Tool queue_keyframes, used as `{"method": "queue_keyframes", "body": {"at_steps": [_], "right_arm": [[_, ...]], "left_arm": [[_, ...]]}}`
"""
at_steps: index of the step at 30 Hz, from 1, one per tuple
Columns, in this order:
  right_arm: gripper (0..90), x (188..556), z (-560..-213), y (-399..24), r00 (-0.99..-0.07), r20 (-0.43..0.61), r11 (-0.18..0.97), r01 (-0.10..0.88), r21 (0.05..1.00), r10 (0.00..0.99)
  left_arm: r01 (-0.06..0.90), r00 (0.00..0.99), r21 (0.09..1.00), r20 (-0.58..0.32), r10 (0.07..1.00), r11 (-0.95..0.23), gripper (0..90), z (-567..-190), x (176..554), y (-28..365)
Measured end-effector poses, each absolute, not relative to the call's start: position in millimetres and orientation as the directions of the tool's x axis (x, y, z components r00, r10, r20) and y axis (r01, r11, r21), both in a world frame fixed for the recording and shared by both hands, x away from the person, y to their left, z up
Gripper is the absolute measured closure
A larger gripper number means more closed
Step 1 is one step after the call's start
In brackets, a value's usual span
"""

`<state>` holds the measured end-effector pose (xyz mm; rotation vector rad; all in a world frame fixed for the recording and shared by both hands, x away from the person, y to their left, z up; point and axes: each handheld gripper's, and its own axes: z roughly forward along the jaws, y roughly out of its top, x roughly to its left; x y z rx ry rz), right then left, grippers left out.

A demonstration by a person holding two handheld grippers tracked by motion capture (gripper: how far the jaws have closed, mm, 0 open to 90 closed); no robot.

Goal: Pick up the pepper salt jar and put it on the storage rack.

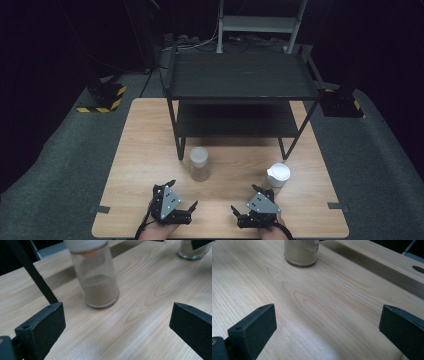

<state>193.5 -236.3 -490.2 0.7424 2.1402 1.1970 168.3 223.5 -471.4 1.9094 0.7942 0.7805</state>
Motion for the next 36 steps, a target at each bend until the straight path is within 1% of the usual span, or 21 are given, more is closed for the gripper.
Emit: {"method": "queue_keyframes", "body": {"at_steps": [6, 19, 36], "right_arm": [[0.4, 193.3, -489.6, -234.6, -0.686, -0.218, 0.457, 0.185, 0.87, 0.694], [0.4, 194.6, -489.0, -234.6, -0.692, -0.219, 0.461, 0.184, 0.868, 0.688], [0.4, 194.6, -489.0, -234.9, -0.697, -0.22, 0.463, 0.181, 0.867, 0.683]], "left_arm": [[0.2, 0.593, 0.91, 0.183, 0.784, -0.364, 0.7, -464.0, 169.7, 222.4], [0.162, 0.588, 0.923, 0.194, 0.785, -0.35, 0.6, -446.7, 180.4, 216.9], [0.2, 0.585, 0.936, 0.123, 0.801, -0.29, 0.6, -443.2, 210.6, 214.6]]}}
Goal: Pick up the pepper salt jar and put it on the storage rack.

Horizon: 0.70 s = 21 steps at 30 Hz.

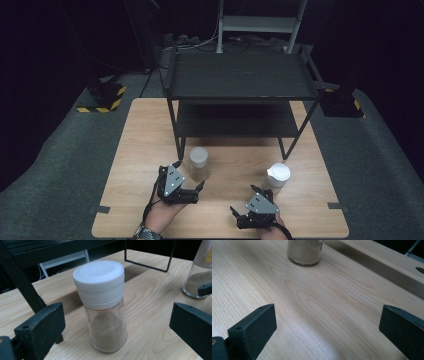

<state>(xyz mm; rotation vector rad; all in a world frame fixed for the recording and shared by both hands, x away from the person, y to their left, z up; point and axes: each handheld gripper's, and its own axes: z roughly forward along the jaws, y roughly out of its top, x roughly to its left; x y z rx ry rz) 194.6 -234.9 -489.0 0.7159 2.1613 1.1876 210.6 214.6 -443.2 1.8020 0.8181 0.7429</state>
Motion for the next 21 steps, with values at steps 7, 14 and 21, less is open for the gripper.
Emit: {"method": "queue_keyframes", "body": {"at_steps": [7, 14, 21], "right_arm": [[0.4, 194.7, -489.2, -235.5, -0.698, -0.218, 0.462, 0.179, 0.869, 0.682], [0.4, 195.4, -489.1, -236.0, -0.699, -0.215, 0.46, 0.181, 0.869, 0.682], [0.4, 195.7, -489.4, -237.0, -0.698, -0.207, 0.452, 0.185, 0.873, 0.686]], "left_arm": [[0.216, 0.584, 0.94, 0.093, 0.807, -0.265, 0.5, -445.6, 223.6, 214.5], [0.208, 0.589, 0.941, 0.096, 0.803, -0.266, 0.5, -448.5, 233.9, 209.5], [0.226, 0.583, 0.937, 0.089, 0.808, -0.266, 0.5, -453.0, 246.7, 205.3]]}}
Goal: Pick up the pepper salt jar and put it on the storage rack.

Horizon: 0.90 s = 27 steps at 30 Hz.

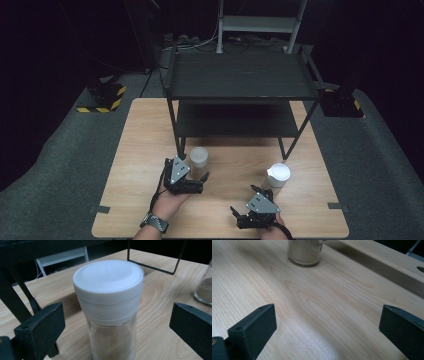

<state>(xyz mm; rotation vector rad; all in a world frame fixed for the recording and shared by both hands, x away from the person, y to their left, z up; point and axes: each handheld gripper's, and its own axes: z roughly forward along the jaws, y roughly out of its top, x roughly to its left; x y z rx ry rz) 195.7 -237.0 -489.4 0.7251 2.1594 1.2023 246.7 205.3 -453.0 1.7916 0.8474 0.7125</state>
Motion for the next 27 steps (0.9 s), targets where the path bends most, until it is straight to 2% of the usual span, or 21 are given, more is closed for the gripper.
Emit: {"method": "queue_keyframes", "body": {"at_steps": [16, 20, 27], "right_arm": [[0.4, 195.7, -489.5, -237.3, -0.698, -0.206, 0.45, 0.185, 0.874, 0.686], [0.4, 195.6, -489.6, -237.4, -0.697, -0.204, 0.448, 0.186, 0.874, 0.687], [0.4, 195.8, -489.6, -237.6, -0.698, -0.204, 0.448, 0.186, 0.875, 0.687]], "left_arm": [[0.253, 0.586, 0.947, 0.015, 0.811, -0.2, 1.5, -462.4, 265.0, 210.8], [0.249, 0.587, 0.95, 0.007, 0.81, -0.188, 5.5, -464.8, 267.8, 211.9], [0.237, 0.598, 0.959, -0.019, 0.801, -0.154, 19.1, -469.7, 270.2, 214.7]]}}
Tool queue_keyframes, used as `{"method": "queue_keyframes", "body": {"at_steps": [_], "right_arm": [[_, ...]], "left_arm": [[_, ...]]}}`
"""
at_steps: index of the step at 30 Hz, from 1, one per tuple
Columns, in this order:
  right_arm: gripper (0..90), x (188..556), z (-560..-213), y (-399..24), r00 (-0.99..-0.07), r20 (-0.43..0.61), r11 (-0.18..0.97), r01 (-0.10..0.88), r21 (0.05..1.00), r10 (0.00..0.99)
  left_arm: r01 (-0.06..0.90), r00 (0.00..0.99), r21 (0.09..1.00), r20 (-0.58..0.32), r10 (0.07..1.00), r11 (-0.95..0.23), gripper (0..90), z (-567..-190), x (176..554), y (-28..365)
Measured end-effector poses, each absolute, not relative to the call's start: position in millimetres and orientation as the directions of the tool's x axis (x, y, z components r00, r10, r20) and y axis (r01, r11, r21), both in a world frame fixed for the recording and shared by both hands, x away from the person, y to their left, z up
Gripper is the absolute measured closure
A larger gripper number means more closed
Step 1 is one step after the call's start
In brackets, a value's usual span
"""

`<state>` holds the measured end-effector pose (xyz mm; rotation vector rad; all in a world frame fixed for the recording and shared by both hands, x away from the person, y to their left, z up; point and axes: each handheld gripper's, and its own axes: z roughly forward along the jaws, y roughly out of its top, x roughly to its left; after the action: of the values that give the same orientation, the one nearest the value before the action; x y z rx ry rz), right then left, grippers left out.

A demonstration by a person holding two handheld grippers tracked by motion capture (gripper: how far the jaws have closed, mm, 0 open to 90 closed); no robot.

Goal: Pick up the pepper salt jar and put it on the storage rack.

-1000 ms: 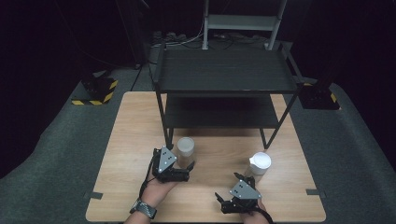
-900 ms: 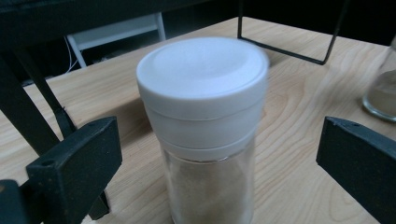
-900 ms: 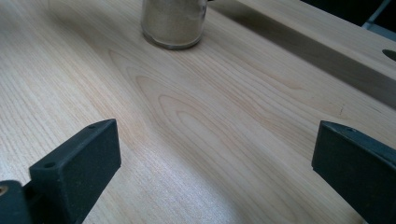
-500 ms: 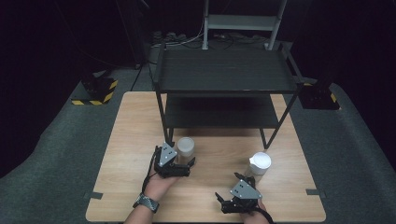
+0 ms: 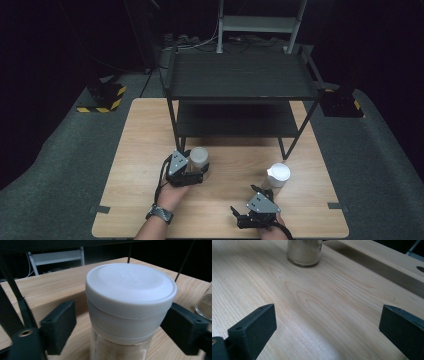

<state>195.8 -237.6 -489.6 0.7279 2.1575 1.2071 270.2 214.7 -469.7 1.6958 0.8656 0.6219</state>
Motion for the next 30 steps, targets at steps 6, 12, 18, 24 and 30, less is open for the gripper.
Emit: {"method": "queue_keyframes", "body": {"at_steps": [6, 12, 18, 24, 30], "right_arm": [[0.4, 196.2, -489.7, -238.5, -0.698, -0.199, 0.444, 0.187, 0.876, 0.688], [0.4, 196.1, -489.7, -238.5, -0.698, -0.199, 0.443, 0.188, 0.876, 0.688], [0.4, 196.4, -489.7, -238.7, -0.698, -0.198, 0.443, 0.188, 0.877, 0.688], [0.4, 196.6, -489.7, -239.1, -0.697, -0.193, 0.438, 0.192, 0.878, 0.691], [0.4, 196.5, -489.6, -238.8, -0.697, -0.194, 0.44, 0.191, 0.877, 0.69]], "left_arm": [[0.239, 0.609, 0.96, -0.033, 0.793, -0.143, 27.7, -473.3, 272.5, 216.3], [0.226, 0.618, 0.964, -0.029, 0.786, -0.142, 33.7, -476.3, 271.7, 217.1], [0.224, 0.614, 0.962, -0.016, 0.789, -0.155, 34.4, -474.0, 270.1, 215.7], [0.228, 0.608, 0.96, -0.011, 0.794, -0.161, 34.7, -470.1, 266.2, 214.5], [0.223, 0.609, 0.962, -0.012, 0.793, -0.156, 34.6, -462.4, 260.0, 216.5]]}}
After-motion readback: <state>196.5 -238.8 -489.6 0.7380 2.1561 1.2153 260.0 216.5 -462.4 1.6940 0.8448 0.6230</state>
